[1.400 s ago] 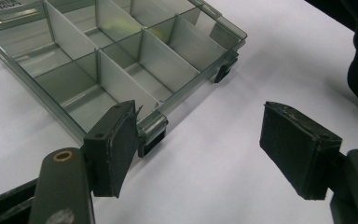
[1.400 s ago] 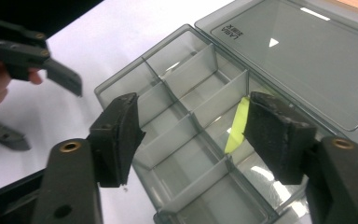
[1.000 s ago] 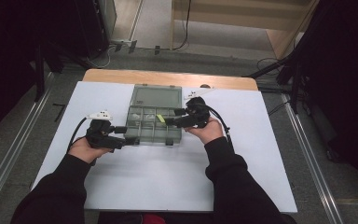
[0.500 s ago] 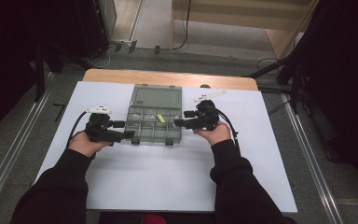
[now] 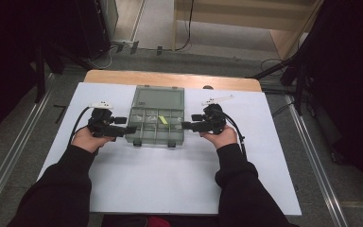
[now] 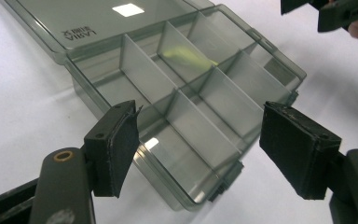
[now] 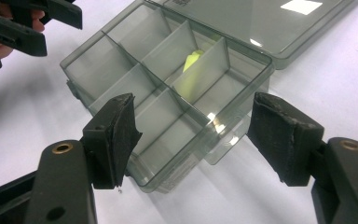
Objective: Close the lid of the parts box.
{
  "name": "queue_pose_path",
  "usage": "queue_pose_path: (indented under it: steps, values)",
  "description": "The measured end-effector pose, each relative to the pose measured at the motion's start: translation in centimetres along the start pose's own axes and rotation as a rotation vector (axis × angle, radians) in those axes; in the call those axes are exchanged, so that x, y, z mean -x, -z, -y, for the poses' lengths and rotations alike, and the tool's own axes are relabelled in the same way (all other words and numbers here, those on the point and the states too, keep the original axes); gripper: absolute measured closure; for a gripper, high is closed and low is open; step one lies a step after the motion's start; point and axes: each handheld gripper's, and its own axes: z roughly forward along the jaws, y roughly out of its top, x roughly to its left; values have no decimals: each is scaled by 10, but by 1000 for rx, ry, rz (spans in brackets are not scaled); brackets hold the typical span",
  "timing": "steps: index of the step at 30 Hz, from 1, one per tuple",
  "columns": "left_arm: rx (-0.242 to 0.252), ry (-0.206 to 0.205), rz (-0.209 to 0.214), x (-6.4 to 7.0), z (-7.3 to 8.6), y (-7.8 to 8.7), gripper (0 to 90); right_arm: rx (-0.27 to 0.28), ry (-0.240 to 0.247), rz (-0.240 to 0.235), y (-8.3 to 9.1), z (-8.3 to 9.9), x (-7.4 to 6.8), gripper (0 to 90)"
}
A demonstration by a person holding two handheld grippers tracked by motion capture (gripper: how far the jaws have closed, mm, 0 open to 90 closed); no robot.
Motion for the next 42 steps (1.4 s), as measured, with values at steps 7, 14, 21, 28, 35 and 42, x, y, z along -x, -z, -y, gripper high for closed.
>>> queue_pose_path:
  steps: [7,14,21,28,35,42]
  values:
    - [9,10,-8,-9,-4,-6,280,3,-15,23,-2,0,4,325]
    - [24,18,-36,-17,-13,-11,280,16,-38,34,-6,-4,12,325]
    - [32,31,-56,-27,-23,-18,280,26,-57,41,-12,-12,22,325]
    - [12,61,-64,-34,-32,-23,280,34,-81,45,-17,-20,29,323]
    - [-1,73,-89,-43,-39,-32,280,40,-80,62,-18,-32,35,322]
    - [16,99,-113,-50,-42,-38,280,36,-58,85,-24,-36,41,313]
